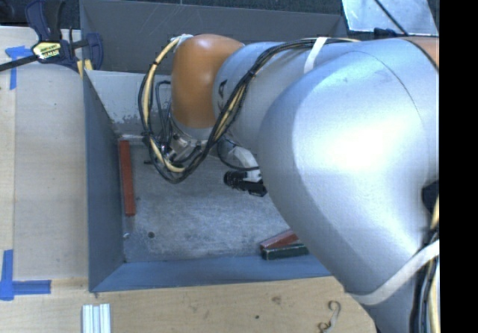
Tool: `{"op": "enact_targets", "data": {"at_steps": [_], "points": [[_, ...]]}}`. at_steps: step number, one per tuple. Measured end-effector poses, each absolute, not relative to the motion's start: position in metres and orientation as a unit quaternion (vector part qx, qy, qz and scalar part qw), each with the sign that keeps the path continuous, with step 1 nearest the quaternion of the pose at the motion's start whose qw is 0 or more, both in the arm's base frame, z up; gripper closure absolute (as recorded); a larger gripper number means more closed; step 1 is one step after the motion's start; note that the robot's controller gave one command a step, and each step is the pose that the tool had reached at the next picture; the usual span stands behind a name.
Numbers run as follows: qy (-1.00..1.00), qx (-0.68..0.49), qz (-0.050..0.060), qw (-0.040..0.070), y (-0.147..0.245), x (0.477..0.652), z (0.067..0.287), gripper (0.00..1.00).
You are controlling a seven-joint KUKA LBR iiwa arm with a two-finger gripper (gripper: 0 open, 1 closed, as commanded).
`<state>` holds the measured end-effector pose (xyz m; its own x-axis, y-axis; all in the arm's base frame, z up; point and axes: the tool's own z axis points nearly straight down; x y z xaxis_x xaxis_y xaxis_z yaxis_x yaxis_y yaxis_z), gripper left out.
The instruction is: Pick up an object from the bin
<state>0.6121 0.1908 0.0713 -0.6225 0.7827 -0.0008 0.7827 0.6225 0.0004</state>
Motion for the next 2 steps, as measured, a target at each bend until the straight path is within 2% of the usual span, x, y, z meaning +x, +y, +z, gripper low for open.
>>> {"op": "enact_targets", "data": {"at_steps": [1,2], "points": [[0.901,0.434,0.001,0.001,0.191,0.612,0.078,1.0],[0.901,0.433,0.001,0.002,0.19,0.614,0.106,1.0]]}}
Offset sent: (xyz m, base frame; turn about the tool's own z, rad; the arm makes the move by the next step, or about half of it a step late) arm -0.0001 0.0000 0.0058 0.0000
